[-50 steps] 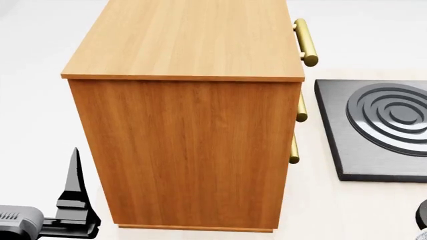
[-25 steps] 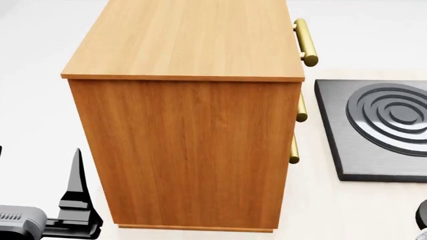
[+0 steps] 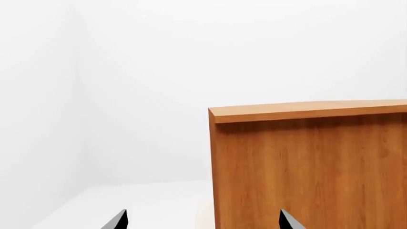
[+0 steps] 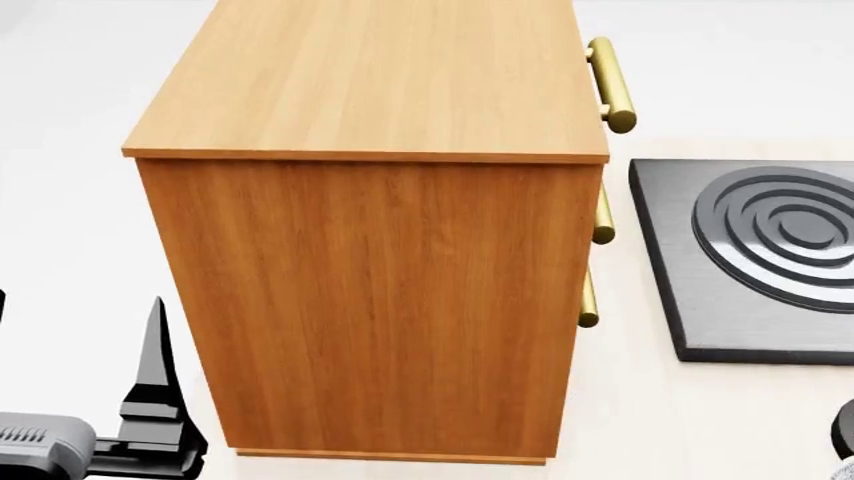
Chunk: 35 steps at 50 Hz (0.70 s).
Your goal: Put the bowl on the top of the cabinet.
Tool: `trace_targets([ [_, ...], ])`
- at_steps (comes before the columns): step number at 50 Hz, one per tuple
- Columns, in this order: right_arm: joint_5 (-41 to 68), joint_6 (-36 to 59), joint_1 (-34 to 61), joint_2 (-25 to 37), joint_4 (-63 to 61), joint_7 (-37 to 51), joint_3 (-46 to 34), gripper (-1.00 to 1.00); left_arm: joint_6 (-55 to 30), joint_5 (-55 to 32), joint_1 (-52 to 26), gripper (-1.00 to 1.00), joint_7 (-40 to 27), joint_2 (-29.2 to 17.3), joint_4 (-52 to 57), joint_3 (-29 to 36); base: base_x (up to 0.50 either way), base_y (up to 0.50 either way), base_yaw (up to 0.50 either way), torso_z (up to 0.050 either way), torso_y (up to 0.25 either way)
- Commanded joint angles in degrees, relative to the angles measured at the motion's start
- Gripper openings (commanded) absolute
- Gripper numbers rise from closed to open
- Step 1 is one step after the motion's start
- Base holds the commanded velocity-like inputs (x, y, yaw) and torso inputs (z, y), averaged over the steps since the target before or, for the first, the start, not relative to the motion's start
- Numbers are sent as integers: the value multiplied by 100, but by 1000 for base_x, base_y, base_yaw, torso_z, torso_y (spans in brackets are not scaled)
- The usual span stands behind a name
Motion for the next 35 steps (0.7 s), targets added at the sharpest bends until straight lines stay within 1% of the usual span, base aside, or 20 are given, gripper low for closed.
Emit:
trace_targets([
  [1,-52,-67,-3,-8,103,-44,-36,100,-14,-14,-12,100,-33,-20,20,26,0,0,0,0,0],
  [14,-205,-164,153,-81,308,-148,-265,100,44,-8,-42,100,-50,-19,-95,89,0,0,0,0,0],
  [35,-252,-236,175,-116,503,-191,-293,100,75,-21,-6,100,-105,-72,-58,127,0,0,0,0,0],
])
